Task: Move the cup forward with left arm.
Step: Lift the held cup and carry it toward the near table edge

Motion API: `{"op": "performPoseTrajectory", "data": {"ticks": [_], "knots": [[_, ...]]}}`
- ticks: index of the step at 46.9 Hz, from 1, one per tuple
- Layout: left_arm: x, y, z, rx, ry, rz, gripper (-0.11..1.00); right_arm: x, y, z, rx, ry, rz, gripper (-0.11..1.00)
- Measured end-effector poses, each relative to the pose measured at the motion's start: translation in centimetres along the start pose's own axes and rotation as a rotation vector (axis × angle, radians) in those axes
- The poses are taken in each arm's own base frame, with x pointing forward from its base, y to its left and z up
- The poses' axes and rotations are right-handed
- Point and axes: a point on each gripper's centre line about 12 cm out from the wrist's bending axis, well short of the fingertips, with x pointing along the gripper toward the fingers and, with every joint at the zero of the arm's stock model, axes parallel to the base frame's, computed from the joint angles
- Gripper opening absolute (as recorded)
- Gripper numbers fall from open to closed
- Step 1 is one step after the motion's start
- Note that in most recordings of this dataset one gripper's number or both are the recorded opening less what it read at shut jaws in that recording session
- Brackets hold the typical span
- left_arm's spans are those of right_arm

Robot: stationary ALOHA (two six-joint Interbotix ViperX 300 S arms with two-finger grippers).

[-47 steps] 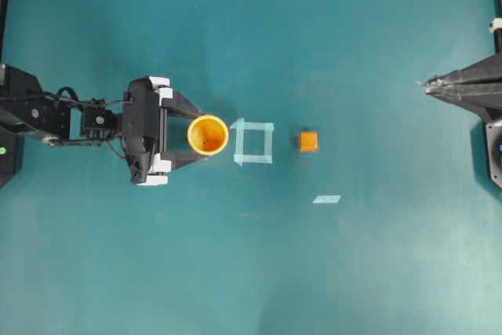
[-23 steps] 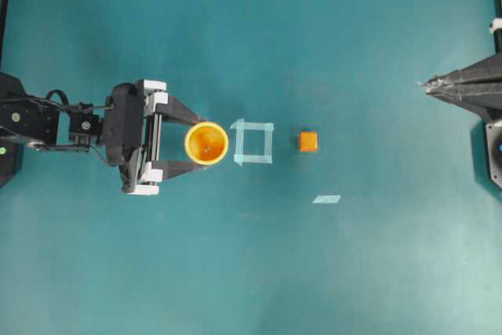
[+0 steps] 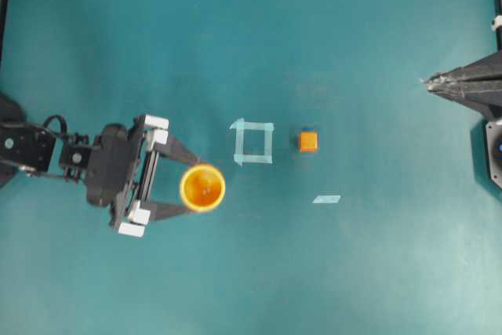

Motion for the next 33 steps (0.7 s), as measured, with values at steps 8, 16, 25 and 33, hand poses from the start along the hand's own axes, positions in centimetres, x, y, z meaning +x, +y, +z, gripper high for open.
{"op": "performPoseTrajectory", "data": {"ticks": [8, 16, 25, 33], "knots": [[0.0, -2.3, -0.1, 0.004, 0.004, -0.071, 0.66, 0.0, 0.0, 0.1, 0.0, -0.003, 0.0, -0.01], [0.1, -5.0, 0.0, 0.02, 0.0, -0.148, 0.66, 0.0, 0.0, 0.0, 0.0, -0.002, 0.0, -0.01], [0.7, -7.3, 0.6, 0.026, -0.018, -0.21, 0.66, 0.0, 0.0, 0.1, 0.0, -0.003, 0.0, -0.01], [1.1, -9.3, 0.9, 0.037, -0.026, -0.261, 0.66, 0.0, 0.0, 0.2, 0.0, -0.008, 0.0, -0.01]]}}
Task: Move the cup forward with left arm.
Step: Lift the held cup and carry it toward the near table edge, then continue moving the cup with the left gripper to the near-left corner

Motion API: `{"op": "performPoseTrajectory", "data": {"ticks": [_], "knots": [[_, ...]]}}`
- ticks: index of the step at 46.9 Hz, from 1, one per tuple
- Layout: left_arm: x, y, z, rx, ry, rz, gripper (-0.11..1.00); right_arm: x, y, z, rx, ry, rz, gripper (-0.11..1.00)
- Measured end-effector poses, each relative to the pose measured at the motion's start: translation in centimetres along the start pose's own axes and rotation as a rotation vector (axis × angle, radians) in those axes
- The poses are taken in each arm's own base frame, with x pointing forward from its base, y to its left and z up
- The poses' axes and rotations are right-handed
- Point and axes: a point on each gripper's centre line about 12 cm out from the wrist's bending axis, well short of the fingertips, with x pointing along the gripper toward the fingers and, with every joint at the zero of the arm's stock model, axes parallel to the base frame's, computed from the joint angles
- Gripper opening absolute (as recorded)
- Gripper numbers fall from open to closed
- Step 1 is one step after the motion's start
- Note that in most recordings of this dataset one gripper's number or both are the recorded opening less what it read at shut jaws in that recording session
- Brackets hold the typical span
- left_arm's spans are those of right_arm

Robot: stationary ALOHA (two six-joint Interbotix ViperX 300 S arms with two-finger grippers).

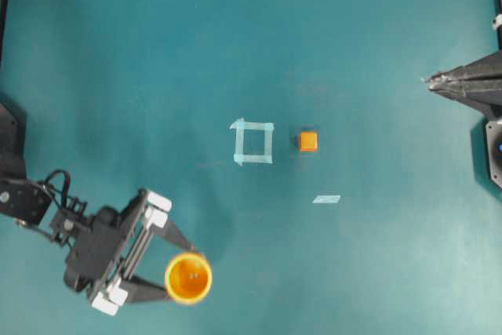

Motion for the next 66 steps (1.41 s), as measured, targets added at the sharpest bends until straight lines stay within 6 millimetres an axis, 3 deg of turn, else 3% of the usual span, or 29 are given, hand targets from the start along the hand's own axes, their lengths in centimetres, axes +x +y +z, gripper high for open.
{"op": "performPoseTrajectory", "data": {"ticks": [15, 30, 66], "knots": [[1.2, -3.4, 0.5, 0.017, 0.0, -0.094, 0.66, 0.0, 0.0, 0.1, 0.0, -0.005, 0.0, -0.01], [2.3, -5.3, 1.2, 0.025, -0.026, -0.139, 0.66, -0.2, 0.0, 0.4, 0.0, -0.015, 0.0, -0.01], [2.8, -5.8, 1.1, 0.027, -0.025, -0.15, 0.66, -0.5, 0.0, 0.9, -0.005, -0.025, 0.0, -0.01]]}}
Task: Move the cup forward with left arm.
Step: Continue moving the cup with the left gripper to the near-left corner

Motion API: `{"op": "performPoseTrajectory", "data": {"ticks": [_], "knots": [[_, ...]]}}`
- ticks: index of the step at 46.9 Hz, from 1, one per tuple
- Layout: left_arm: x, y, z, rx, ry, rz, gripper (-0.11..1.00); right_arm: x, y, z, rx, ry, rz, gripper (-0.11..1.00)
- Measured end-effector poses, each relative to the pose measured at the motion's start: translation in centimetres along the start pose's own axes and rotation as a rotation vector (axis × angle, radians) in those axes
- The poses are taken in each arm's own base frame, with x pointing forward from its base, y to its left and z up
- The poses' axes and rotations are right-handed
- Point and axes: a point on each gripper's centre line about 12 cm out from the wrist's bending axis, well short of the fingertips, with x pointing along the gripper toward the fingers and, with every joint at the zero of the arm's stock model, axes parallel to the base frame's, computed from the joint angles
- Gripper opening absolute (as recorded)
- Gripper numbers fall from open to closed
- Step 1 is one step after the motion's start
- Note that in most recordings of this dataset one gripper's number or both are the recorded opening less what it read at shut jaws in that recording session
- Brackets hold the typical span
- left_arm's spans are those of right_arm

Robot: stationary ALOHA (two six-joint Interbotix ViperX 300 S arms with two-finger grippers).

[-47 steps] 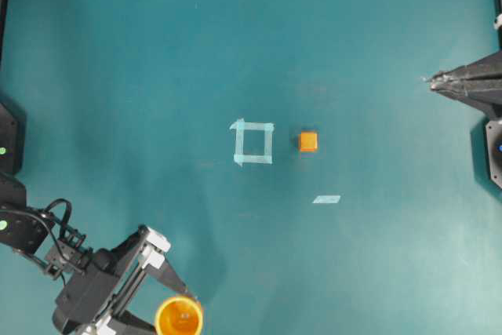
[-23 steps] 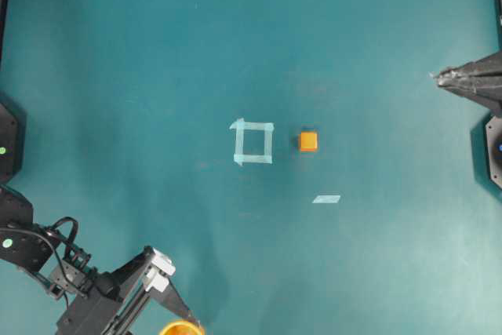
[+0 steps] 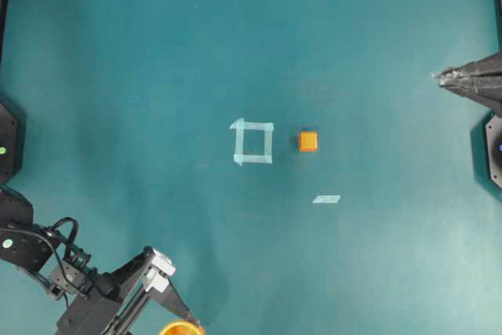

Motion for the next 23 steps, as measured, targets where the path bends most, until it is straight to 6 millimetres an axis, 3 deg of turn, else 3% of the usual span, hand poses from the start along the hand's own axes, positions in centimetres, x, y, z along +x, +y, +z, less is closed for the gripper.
{"op": "performPoseTrajectory", "data": {"ticks": [23], "knots": [[0.0, 0.01, -0.02, -0.001, 0.002, 0.001, 0.66, 0.0, 0.0, -0.11, 0.0, 0.009, 0.0, -0.01]]}}
